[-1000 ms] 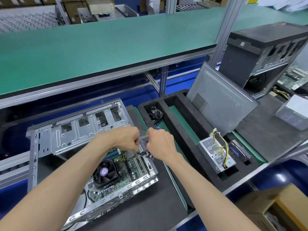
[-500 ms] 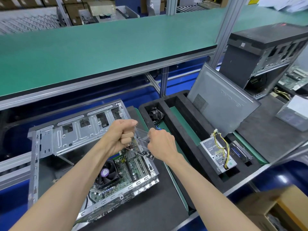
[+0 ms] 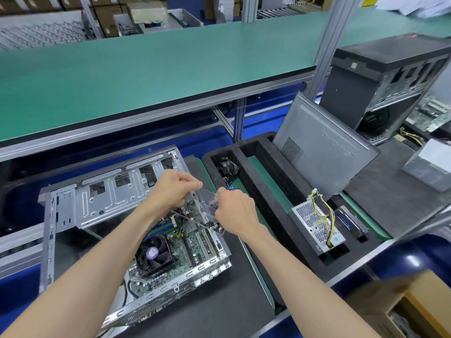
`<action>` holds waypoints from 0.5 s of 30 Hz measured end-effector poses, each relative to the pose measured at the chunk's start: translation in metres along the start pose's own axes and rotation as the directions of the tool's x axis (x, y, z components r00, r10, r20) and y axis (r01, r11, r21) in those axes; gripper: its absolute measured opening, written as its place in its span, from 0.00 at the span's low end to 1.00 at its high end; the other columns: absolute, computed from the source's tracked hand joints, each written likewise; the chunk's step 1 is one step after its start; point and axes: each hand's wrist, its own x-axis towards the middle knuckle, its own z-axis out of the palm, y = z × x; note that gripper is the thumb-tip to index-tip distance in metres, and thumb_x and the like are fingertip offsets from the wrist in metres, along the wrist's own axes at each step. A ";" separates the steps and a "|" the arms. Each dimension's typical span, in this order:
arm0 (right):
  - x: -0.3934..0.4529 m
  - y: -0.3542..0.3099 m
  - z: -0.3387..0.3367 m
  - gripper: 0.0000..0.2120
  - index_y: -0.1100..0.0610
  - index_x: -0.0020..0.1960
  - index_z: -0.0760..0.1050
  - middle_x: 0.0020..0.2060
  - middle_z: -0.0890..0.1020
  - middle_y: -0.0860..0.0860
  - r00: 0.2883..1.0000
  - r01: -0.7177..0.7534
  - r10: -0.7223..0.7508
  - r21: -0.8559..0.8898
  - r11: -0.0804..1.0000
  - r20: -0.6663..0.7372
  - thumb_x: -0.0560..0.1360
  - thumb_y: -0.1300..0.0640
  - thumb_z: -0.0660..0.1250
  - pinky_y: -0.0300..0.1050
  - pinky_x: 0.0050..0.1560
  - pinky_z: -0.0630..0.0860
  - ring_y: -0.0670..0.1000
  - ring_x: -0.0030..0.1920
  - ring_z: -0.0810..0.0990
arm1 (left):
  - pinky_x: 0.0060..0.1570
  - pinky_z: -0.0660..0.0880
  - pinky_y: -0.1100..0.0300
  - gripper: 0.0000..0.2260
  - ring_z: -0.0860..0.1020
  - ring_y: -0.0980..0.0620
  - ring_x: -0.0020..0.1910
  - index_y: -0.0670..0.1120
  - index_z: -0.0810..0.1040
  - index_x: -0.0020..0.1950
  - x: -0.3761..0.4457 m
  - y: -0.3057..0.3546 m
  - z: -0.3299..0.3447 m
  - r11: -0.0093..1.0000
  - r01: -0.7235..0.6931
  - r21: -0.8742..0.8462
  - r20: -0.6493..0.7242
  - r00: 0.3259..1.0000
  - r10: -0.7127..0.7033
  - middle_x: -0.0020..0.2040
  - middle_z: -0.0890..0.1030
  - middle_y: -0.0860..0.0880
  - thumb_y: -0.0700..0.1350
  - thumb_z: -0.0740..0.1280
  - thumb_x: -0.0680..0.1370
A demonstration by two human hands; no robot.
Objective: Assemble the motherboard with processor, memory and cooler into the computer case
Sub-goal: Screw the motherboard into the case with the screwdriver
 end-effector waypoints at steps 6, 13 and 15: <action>0.000 0.000 -0.001 0.04 0.55 0.44 0.68 0.29 0.66 0.47 1.000 0.014 -0.014 0.004 1.000 0.013 0.72 0.59 0.64 0.45 0.30 0.58 0.54 0.32 0.69 | 0.24 0.63 0.66 0.05 0.64 0.57 0.21 0.54 0.87 0.41 -0.003 -0.012 0.009 0.868 -0.264 0.422 0.078 0.964 0.255 0.22 0.74 0.55 0.44 0.74 0.73; 0.001 0.002 0.001 0.09 0.54 0.43 0.65 0.29 0.63 0.46 1.000 0.014 -0.014 -0.002 1.000 0.019 0.72 0.56 0.66 0.47 0.35 0.61 0.57 0.34 0.68 | 0.32 0.69 0.76 0.05 0.78 0.68 0.31 0.54 0.88 0.47 0.001 -0.019 0.021 0.742 -0.363 0.564 0.204 0.932 0.301 0.37 0.83 0.67 0.46 0.77 0.72; 0.001 0.001 0.002 0.08 0.55 0.43 0.65 0.29 0.63 0.46 1.000 0.011 -0.010 -0.005 1.000 0.020 0.71 0.57 0.65 0.47 0.35 0.61 0.57 0.34 0.68 | 0.29 0.67 0.74 0.02 0.76 0.69 0.30 0.54 0.87 0.43 0.003 -0.018 0.021 0.725 -0.341 0.599 0.191 0.940 0.284 0.32 0.82 0.63 0.47 0.77 0.73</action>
